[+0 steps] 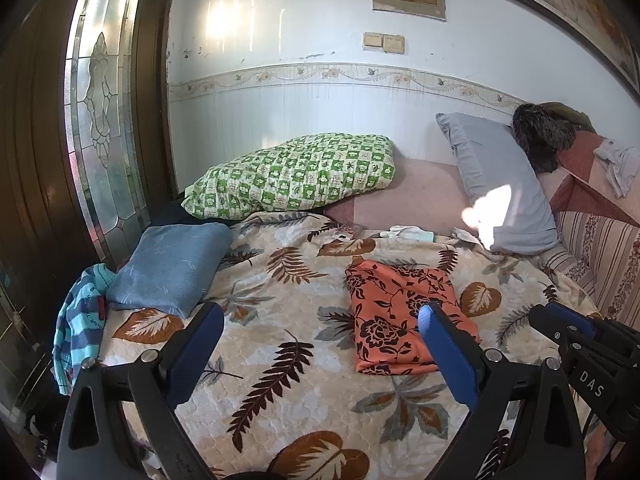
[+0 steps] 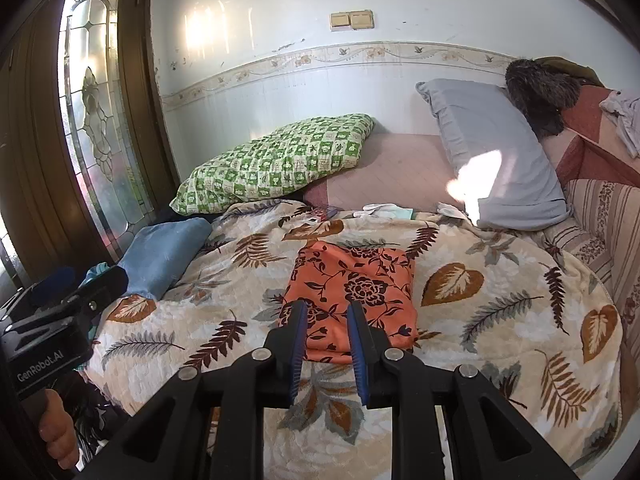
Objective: Fold small clothes
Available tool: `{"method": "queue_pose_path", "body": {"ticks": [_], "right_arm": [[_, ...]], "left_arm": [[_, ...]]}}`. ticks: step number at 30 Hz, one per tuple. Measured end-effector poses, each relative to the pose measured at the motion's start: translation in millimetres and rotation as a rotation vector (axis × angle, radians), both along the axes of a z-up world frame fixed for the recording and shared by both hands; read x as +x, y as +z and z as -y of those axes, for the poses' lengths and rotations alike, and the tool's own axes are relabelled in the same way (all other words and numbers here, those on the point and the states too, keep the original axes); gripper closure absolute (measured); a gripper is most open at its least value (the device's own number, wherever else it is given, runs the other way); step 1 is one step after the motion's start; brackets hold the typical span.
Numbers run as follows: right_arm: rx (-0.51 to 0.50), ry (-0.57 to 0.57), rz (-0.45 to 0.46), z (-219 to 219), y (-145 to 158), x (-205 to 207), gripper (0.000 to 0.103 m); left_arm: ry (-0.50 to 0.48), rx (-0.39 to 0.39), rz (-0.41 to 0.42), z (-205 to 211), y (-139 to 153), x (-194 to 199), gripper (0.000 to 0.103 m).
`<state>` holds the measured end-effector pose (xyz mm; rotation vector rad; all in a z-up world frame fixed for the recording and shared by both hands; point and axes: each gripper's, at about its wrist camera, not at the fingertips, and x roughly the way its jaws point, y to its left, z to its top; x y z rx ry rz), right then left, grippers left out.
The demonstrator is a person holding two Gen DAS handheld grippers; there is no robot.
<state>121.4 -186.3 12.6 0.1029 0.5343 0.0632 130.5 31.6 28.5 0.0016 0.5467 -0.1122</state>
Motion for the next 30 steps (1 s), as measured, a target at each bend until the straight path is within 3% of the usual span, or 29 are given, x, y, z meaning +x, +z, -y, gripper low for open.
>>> {"method": "queue_pose_path", "body": {"ticks": [9,30], "right_arm": [[-0.003,0.011,0.002,-10,7,14,0.079],[0.043,-0.004,-0.033,9,-11,45,0.079]], "left_arm": [[0.013,-0.002,0.004,-9,2,9,0.005],[-0.005,0.02,-0.016,8,5,34,0.005]]}}
